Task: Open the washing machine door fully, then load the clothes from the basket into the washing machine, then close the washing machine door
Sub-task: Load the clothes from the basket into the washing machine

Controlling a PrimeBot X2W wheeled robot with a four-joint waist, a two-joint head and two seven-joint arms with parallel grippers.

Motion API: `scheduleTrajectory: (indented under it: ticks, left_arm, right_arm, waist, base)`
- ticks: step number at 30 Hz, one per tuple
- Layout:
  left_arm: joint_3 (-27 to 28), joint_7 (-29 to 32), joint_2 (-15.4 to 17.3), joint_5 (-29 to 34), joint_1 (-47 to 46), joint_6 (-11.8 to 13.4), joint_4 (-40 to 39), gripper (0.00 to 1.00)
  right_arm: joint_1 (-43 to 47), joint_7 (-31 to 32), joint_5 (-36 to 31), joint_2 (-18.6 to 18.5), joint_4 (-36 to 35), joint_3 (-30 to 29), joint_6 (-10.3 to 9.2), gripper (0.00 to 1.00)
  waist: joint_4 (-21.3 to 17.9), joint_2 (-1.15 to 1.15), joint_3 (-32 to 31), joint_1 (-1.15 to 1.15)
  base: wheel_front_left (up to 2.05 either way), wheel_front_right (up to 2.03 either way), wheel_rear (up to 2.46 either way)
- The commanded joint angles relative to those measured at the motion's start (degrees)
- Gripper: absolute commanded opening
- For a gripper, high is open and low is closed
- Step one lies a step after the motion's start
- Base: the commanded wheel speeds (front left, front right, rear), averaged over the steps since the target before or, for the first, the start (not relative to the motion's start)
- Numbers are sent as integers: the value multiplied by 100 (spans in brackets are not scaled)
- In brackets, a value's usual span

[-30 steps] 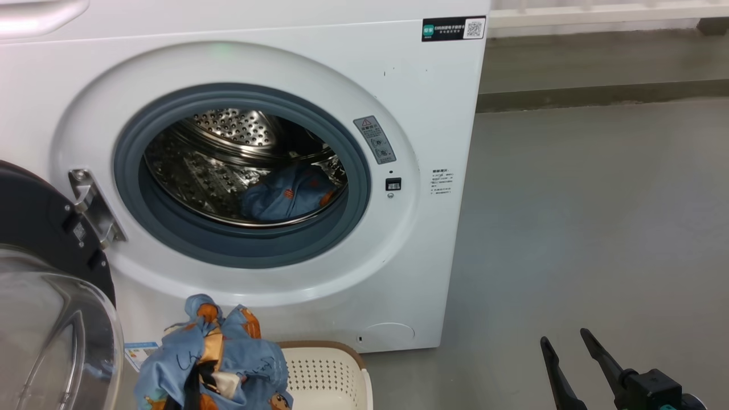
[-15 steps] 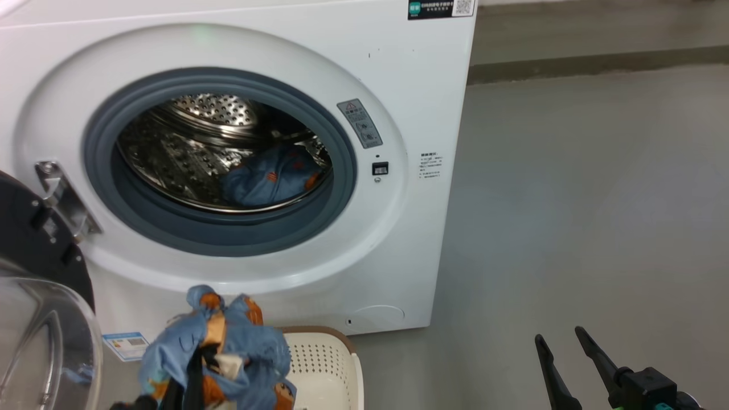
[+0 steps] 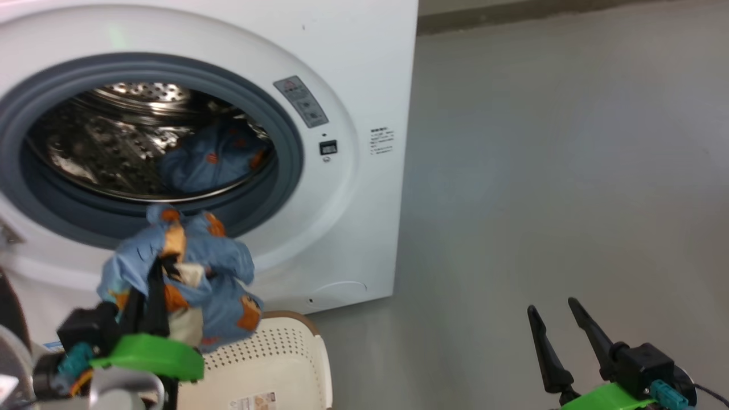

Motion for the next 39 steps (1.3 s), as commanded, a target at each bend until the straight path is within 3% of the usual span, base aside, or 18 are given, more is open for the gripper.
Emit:
scheduleTrajectory:
  ticks: [1, 15, 26, 39]
  left_arm:
    - [285, -58, 201, -26, -500, -58, -23, 0]
    - [703, -214, 872, 197, -2430, -153, 1330, 0]
    - [984, -281, 1243, 529, -3545, -185, 2347, 0]
    - [1374, -283, 1632, 797, -4491, -617, 2857, 0]
  right_arm:
    - [-325, -28, 62, 7, -175, 155, 9, 100]
    - [-702, -28, 388, 23, -283, 330, 9, 100]
    - [-921, -28, 548, 23, -349, 497, 9, 100]
    - [-1153, -28, 606, 23, -448, 760, 9, 100]
  waist:
    - [-349, 0, 352, 0]
    - [-1220, 0, 1319, 0]
    - [-1583, 0, 1897, 0]
    - [-1837, 0, 2588, 0]
  base:
    - [0, 0, 0]
    - [0, 0, 0]
    - [0, 0, 0]
    - [0, 0, 0]
